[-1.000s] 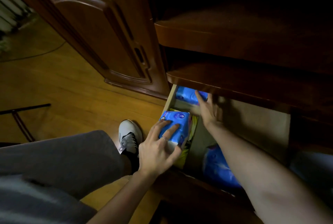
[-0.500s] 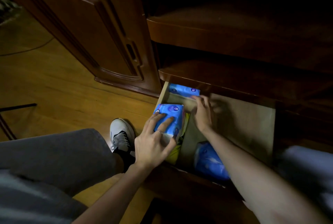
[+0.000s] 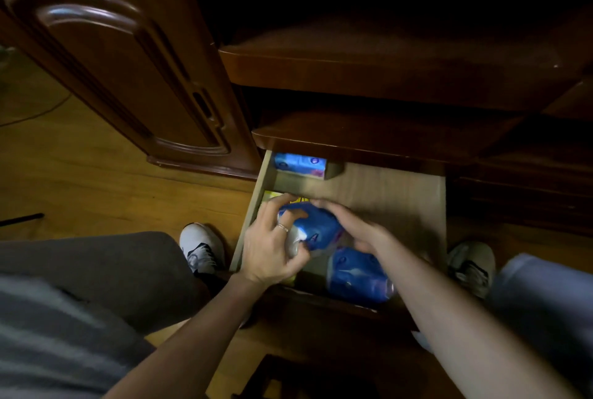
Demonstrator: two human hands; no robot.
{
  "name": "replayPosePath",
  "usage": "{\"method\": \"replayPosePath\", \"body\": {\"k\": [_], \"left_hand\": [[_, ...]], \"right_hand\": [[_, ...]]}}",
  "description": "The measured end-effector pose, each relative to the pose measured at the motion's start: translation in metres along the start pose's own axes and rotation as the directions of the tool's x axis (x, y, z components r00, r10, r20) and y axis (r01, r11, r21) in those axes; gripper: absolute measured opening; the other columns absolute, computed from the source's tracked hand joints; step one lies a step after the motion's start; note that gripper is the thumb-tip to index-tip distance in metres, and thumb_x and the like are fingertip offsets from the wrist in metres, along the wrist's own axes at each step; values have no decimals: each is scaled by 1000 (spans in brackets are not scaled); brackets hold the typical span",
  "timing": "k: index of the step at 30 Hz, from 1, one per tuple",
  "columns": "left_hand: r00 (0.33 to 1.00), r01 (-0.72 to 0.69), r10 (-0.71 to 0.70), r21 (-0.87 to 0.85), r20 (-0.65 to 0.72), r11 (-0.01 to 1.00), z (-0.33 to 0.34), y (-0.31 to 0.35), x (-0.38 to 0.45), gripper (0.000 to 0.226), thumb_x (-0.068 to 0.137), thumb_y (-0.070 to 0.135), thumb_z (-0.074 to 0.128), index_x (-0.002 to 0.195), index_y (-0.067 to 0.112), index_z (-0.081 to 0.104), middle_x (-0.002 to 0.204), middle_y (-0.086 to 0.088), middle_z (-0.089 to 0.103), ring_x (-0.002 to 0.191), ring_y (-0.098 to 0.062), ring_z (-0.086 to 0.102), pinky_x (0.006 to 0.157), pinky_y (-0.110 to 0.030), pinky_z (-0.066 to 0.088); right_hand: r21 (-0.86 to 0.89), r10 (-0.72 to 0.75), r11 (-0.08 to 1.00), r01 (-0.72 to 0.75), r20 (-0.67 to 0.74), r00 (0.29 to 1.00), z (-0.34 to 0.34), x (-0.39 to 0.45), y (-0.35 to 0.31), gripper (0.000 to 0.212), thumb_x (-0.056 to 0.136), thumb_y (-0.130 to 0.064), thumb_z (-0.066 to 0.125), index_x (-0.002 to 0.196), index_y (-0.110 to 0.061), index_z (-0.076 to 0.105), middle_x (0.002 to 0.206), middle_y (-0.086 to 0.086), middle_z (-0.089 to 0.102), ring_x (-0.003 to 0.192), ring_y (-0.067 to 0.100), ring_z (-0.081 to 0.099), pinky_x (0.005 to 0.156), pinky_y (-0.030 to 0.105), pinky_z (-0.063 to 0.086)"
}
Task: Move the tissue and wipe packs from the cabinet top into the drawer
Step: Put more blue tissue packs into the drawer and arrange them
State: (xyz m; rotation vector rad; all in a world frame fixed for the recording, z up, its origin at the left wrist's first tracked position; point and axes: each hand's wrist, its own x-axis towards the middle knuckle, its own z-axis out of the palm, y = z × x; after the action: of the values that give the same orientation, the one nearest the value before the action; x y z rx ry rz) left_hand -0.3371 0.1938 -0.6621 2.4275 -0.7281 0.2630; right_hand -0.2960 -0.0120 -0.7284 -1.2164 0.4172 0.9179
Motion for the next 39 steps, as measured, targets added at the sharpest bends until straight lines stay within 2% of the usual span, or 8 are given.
{"method": "replayPosePath", "body": {"k": [5, 10, 15, 18, 20, 25, 30, 39], "left_hand": [[996, -36, 33, 49, 78, 998, 7, -5, 6, 52, 88, 40, 57, 128, 7, 56, 140, -18, 47, 128, -32, 48, 101, -42, 45], [937, 258, -303, 244, 172, 935, 21, -31, -2, 60, 92, 39, 52, 146, 15, 40, 153, -9, 39, 145, -26, 31, 117, -51, 30], [786, 140, -364, 430, 499, 892, 31, -51, -26, 62, 96, 50, 42, 153, 25, 38, 167, -7, 18, 154, -24, 10, 125, -51, 2], [751, 23, -347, 504, 561, 864, 33, -53, -35, 56, 94, 58, 36, 133, 27, 62, 169, -8, 4, 155, -27, 4, 122, -56, -4], [747, 56, -372, 505, 551, 861, 33, -52, -32, 63, 91, 62, 37, 138, 25, 57, 169, -8, 6, 155, -26, 4, 122, -57, -3], [737, 76, -401, 522, 545, 850, 37, -53, -28, 83, 86, 73, 36, 153, 24, 34, 168, -8, 10, 155, -28, 5, 122, -58, -2], [740, 62, -400, 537, 541, 841, 40, -55, -30, 86, 83, 74, 44, 152, 24, 35, 168, -9, 10, 154, -29, 8, 122, -57, -4], [755, 101, -401, 512, 518, 853, 43, -59, -30, 97, 80, 74, 50, 158, 27, 20, 167, -6, 13, 154, -27, 9, 122, -55, -5]], "right_hand": [[149, 17, 989, -23, 44, 999, -20, -7, -3, 66, 75, -55, 80, 130, -21, 64, 125, 15, 71, 107, 32, 71, 86, 46, 58], [258, -30, 957, 132, -364, 931, -32, 10, 3, 65, 81, -54, 74, 127, -10, 58, 128, 22, 67, 113, 36, 68, 105, 47, 49], [140, -45, 971, 192, -686, 726, -19, 37, -10, 62, 86, -60, 68, 120, -9, 57, 83, 10, 67, 65, 18, 63, 64, 29, 50], [20, -144, 974, 226, -714, 685, -13, 49, -18, 66, 90, -60, 64, 130, -10, 52, 112, 10, 66, 89, 25, 71, 51, 22, 46], [-5, -182, 967, 257, -720, 670, -13, 54, -22, 66, 92, -56, 63, 136, -10, 47, 126, 10, 62, 106, 29, 68, 59, 23, 51], [-44, -232, 954, 297, -739, 633, -13, 64, -22, 65, 98, -47, 60, 147, -12, 37, 138, 12, 55, 116, 26, 63, 94, 41, 56], [-143, -320, 932, 333, -757, 569, -4, 81, -14, 66, 101, -32, 59, 155, -11, 27, 147, 18, 47, 127, 33, 57, 96, 36, 50], [-323, -299, 943, 82, -711, 637, -5, 99, -21, 70, 98, -44, 60, 150, -13, 24, 143, 20, 48, 120, 38, 58, 87, 34, 45]]}}
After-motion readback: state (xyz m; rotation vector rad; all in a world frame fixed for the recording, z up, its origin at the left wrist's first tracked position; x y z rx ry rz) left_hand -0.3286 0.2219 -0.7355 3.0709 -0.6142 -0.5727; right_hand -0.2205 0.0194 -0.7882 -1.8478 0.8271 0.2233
